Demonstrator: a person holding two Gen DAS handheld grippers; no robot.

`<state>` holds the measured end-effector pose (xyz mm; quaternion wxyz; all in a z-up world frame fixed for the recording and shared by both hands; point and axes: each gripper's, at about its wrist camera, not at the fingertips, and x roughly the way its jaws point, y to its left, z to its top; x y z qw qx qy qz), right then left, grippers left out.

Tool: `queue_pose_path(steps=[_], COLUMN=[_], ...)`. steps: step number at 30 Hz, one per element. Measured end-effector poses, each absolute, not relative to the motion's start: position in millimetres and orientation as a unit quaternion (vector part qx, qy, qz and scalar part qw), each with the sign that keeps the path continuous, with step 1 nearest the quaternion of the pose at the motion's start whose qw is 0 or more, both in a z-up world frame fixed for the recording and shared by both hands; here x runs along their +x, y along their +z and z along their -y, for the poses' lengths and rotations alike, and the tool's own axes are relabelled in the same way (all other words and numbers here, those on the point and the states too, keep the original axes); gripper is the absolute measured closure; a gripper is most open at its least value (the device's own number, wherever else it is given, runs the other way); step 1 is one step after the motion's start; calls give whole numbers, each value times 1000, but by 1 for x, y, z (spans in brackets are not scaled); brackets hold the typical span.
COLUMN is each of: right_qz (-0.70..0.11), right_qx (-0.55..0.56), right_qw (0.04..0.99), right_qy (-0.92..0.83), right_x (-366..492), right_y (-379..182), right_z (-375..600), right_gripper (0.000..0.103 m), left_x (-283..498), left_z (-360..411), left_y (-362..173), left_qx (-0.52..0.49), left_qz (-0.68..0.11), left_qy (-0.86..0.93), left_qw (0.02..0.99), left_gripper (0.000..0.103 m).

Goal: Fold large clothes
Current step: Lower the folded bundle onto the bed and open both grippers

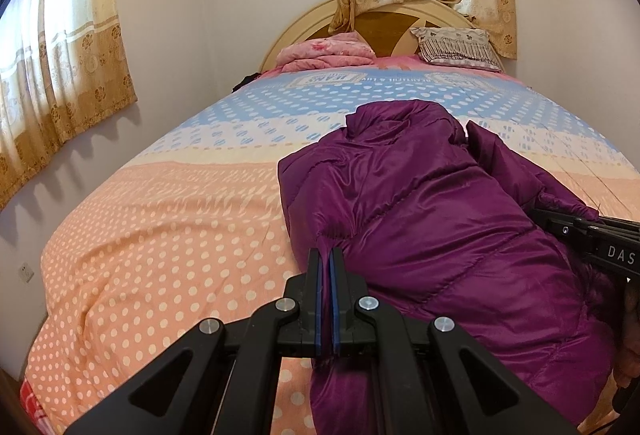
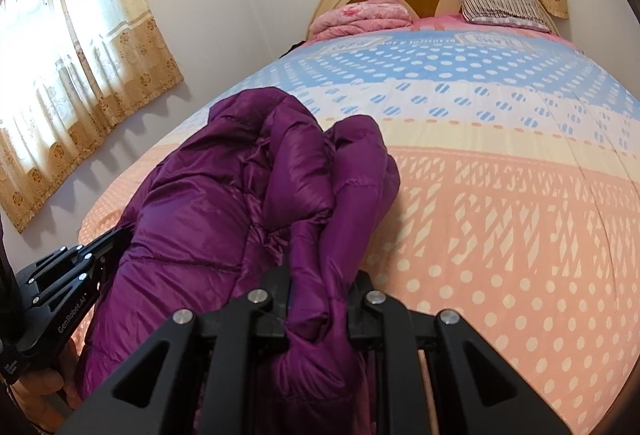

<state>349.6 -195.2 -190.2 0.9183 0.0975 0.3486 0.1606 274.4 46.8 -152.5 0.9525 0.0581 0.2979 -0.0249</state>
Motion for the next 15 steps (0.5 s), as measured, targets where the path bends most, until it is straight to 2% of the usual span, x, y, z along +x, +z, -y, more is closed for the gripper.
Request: queue_pose_path(steps=[6, 9, 10, 11, 12, 13, 14, 15], right_qz=[-359, -365, -366, -368, -370, -371, -373, -375], right_qx=[101, 101, 101, 101, 102, 101, 101, 101], right_qw=[915, 912, 912, 912, 911, 911, 910, 910], right_qy=[157, 155, 154, 153, 151, 149, 147, 146], right_x=[347, 346, 346, 346, 347, 347, 347, 347], right_y=[-196, -198, -199, -199, -200, -201, -202, -203], right_z=[195, 194, 193, 193, 192, 192, 192, 192], right_gripper=[84, 82, 82, 82, 81, 81, 80, 80], left_x=[278, 279, 279, 279, 279, 280, 280, 280], left_z=[-48, -46, -46, -46, -47, -48, -51, -54], left_y=[-165, -169, -170, -171, -172, -173, -173, -174], left_qx=[59, 61, 63, 65, 66, 65, 60, 53], left_qz=[-314, -318, -318, -317, -315, -313, -312, -313], left_qy=[-21, -19, -15, -8, 2, 11, 19, 18], left_qw=[947, 946, 946, 946, 947, 947, 948, 948], left_gripper=[97, 88, 82, 69, 62, 48, 42, 41])
